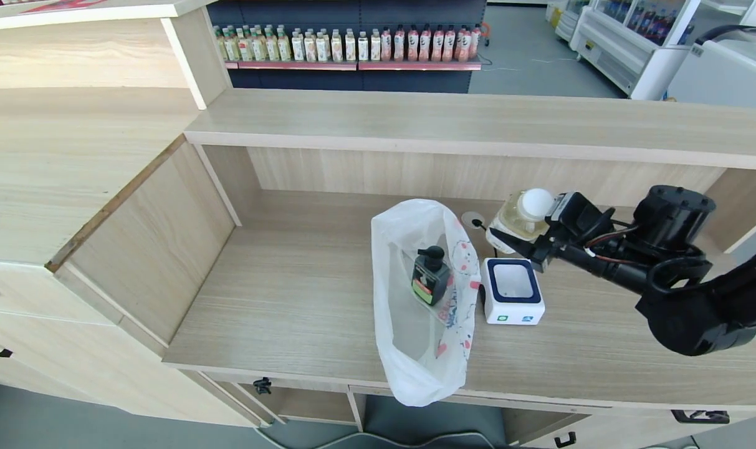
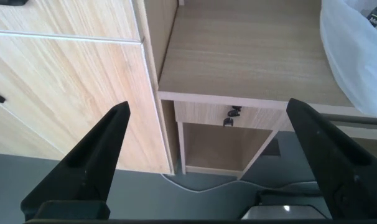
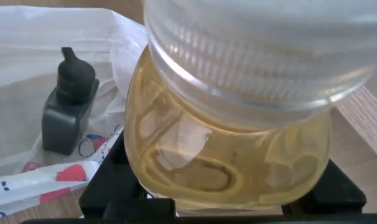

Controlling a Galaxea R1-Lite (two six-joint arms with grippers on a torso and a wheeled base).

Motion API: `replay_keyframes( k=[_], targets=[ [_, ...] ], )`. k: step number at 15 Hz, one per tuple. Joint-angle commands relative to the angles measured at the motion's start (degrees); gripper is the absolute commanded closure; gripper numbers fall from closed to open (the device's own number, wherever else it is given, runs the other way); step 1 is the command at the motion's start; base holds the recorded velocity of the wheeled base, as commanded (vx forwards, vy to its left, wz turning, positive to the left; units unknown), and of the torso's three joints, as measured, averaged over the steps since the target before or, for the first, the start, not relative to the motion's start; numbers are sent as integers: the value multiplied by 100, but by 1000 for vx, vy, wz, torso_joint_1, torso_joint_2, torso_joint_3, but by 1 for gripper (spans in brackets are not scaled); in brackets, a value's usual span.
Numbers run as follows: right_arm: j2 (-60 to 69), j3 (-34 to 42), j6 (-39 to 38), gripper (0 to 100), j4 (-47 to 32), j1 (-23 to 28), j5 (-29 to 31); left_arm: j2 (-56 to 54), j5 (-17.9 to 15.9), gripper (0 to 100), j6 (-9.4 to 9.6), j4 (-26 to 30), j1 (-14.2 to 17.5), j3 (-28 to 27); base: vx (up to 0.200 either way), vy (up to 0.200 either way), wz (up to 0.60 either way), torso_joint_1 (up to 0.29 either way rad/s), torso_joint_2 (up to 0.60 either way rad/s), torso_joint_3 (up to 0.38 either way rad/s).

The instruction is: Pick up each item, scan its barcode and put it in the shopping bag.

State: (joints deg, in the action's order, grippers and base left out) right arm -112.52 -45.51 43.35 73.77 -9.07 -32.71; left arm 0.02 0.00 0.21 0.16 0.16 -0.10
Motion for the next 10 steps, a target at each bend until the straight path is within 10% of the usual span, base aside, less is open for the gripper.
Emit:
replay_keyframes(
  k=[1, 10],
  targets=[
    [-279, 156, 60, 100, 103, 19, -8, -2, 0, 0, -3, 2, 2, 1, 0, 0, 0, 0, 0, 0],
    [-631, 306, 420, 100, 314, 72, -34, -2, 0, 0, -3, 2, 2, 1, 0, 0, 0, 0, 0, 0]
  ],
)
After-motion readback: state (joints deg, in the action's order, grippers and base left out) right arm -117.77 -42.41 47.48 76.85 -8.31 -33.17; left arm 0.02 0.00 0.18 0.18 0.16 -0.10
